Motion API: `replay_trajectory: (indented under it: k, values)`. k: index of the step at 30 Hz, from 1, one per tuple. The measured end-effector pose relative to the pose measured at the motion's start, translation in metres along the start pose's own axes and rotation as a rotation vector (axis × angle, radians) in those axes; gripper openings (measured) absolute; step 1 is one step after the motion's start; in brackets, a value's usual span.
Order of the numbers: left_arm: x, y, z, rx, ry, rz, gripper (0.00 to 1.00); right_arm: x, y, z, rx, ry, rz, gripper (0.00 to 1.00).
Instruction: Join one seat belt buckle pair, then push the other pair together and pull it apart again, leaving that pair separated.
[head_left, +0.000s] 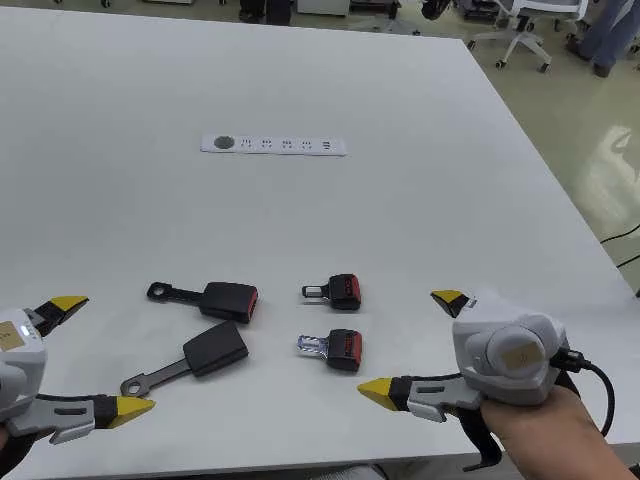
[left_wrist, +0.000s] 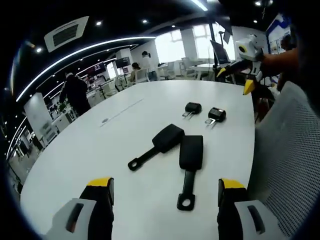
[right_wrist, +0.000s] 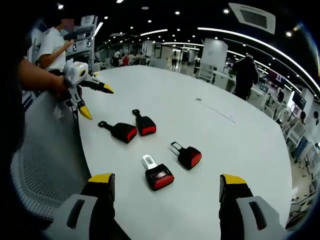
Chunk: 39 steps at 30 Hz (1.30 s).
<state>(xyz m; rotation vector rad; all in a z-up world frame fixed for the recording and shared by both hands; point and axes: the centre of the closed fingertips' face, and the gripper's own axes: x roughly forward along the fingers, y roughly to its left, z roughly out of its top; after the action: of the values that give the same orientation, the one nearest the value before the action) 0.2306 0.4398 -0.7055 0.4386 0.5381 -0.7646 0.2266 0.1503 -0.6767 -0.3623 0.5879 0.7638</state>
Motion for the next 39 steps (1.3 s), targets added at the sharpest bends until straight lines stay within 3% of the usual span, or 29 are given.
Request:
replay_trajectory:
  k: [22,31,39]
  values:
    - [0.0009,-0.0013,-0.0027,0.018,0.013,-0.001,0.82,-0.0049,-0.0009,-0.0044,0.018,-0.006,-0.012,0.83]
    - [0.0016,-0.0082,-0.0035,0.037,0.026,-0.02,0.86,-0.0029,0.0074,-0.0093,-0.001,0.008,0.007,0.85]
    - [0.0006,-0.0057,-0.0054,0.049,0.029,-0.021,0.87,-0.0002,0.0057,-0.008,-0.005,0.009,0.01,0.85]
